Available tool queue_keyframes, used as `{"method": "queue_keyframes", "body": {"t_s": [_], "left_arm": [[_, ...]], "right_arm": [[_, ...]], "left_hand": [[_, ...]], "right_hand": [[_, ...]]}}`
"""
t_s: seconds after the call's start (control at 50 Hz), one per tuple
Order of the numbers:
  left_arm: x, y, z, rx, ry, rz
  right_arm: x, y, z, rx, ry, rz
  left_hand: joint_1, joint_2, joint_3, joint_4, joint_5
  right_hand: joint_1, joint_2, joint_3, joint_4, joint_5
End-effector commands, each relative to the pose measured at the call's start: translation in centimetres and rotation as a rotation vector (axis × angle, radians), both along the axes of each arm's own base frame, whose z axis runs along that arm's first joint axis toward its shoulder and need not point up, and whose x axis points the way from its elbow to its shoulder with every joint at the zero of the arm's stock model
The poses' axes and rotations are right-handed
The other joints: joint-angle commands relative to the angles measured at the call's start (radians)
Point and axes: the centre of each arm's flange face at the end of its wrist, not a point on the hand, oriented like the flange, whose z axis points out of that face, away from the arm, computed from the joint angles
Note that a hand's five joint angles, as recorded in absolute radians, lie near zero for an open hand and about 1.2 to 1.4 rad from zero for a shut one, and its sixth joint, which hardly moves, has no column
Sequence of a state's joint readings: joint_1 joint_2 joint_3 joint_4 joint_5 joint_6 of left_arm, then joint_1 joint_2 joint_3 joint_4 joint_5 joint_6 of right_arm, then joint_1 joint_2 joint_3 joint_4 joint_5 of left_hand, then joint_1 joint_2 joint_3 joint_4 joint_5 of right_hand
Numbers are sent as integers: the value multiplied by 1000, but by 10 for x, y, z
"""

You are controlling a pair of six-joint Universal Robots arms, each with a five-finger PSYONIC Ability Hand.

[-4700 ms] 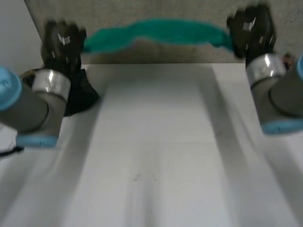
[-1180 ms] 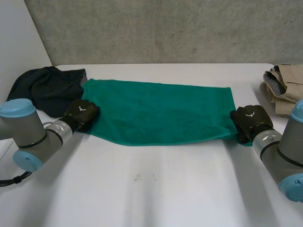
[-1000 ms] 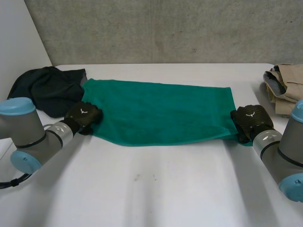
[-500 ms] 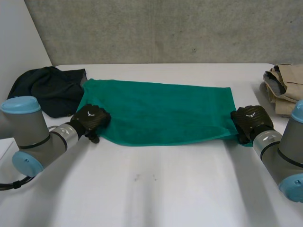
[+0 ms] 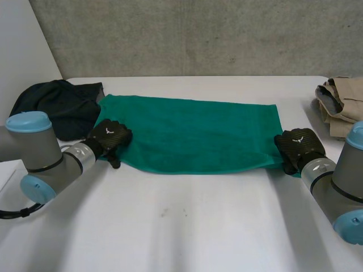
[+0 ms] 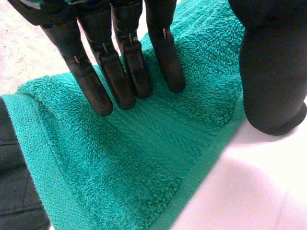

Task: Fold the laundry.

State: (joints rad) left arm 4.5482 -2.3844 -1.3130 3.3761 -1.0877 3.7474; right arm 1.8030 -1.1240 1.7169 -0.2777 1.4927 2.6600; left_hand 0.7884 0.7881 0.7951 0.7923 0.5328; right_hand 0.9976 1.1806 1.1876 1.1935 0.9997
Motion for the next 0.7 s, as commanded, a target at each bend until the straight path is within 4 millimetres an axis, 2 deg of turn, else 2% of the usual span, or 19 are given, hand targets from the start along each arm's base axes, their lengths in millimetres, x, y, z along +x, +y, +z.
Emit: {"method": "queue_keyframes", "body": {"t_s": [0.02,0.38,0.46,0.48,0.52,0.62,0.64,0.7], "left_arm": [[-1,-3,4,-16,5,-1],[-3,-8,-8,-5,1,-3],[-4,-8,-10,-4,0,-5],[-4,-8,-9,-7,-1,0],[-4,-9,-7,-17,-7,14],[-7,-1,4,-30,-38,109],[-2,5,21,-52,-53,166],[6,22,42,-75,-69,213]], "right_arm": [[1,1,-1,3,2,3],[1,1,-6,17,10,6],[1,1,-7,18,12,5],[1,1,-7,18,12,5],[1,1,-7,18,13,2],[-1,-1,-2,3,14,-6],[-1,-1,-1,0,15,-7],[-2,-3,4,-5,23,-4]], "left_hand": [[127,127,120,123,208],[153,153,147,149,234],[411,411,404,407,492],[606,606,599,602,687],[608,608,601,604,689],[608,608,601,604,689],[608,608,601,604,689],[608,608,601,604,689]], "right_hand": [[399,216,209,203,222],[399,216,209,203,222],[399,216,209,203,222],[399,216,209,203,222],[399,216,209,203,222],[399,216,209,203,222],[399,216,209,203,222],[399,216,209,203,222]]}}
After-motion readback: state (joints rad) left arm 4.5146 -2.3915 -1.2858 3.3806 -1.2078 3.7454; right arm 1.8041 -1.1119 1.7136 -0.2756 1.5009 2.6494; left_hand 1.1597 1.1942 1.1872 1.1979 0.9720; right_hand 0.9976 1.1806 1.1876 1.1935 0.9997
